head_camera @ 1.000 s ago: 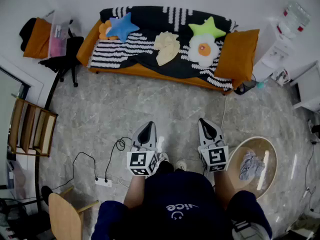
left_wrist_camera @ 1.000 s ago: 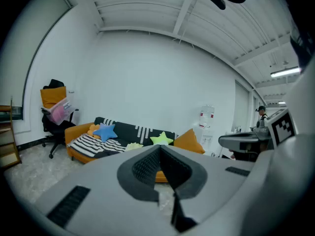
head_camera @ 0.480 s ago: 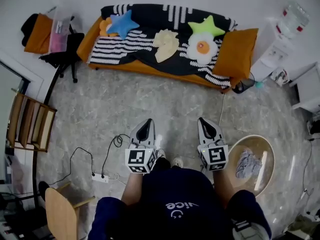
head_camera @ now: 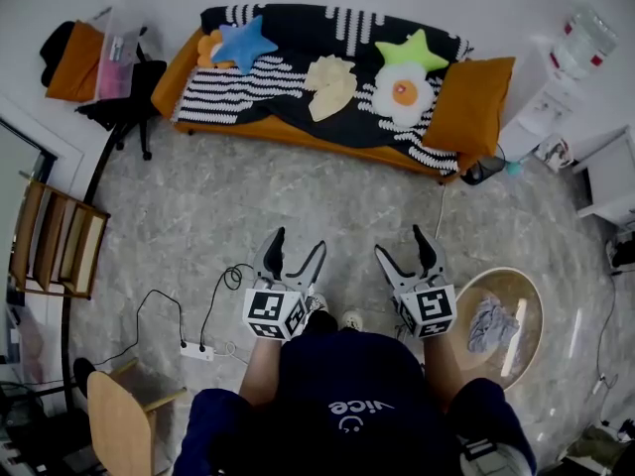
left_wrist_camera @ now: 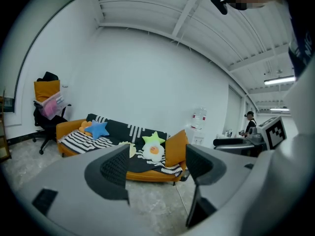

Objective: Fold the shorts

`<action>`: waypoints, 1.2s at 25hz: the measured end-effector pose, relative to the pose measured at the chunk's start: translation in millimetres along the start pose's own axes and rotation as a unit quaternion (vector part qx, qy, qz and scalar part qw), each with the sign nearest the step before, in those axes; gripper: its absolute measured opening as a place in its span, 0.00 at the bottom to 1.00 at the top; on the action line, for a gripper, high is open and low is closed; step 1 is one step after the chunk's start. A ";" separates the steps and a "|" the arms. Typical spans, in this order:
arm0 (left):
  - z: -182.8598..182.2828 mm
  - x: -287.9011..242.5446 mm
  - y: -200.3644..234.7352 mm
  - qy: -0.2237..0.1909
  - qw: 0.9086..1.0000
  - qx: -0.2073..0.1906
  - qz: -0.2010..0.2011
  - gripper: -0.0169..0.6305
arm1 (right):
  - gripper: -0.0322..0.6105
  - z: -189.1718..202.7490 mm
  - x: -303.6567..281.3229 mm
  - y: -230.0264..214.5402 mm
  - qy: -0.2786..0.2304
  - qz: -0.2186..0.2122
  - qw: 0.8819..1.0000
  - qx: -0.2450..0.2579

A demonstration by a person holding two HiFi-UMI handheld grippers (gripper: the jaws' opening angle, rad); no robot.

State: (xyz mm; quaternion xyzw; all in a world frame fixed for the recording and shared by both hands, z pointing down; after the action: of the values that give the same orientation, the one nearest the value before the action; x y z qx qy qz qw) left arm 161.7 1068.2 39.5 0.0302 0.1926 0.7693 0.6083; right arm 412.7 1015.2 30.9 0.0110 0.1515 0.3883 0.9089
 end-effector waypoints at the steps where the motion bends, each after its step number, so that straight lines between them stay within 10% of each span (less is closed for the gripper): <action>1: -0.4 -0.4 3.2 0.002 1.000 0.000 0.002 0.55 | 0.58 0.4 -2.1 1.6 0.005 0.002 1.000 0.002; 20: -4.8 -17.5 66.0 0.030 0.999 0.002 0.023 0.54 | 0.50 9.1 -47.7 28.1 0.052 0.039 0.998 -0.009; 30: -21.1 -82.1 70.5 0.014 1.000 -0.001 -0.010 0.52 | 0.46 9.0 -106.0 -41.3 0.010 0.058 0.997 -0.045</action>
State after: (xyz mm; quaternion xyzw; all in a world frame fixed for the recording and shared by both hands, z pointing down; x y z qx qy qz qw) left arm 111.8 971.8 58.9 0.0166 0.2005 0.7637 0.6135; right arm 375.1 912.1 62.0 -0.0256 0.1423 0.4469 0.8828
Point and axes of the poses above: the fingertips, and each gripper's own axes: x backward along the fingers, y to its left, z out of its underside, the point moved 9 cm from there along x, backward along the fingers, and after that the axes turned 7 degrees about x, right-handed, at the moved point
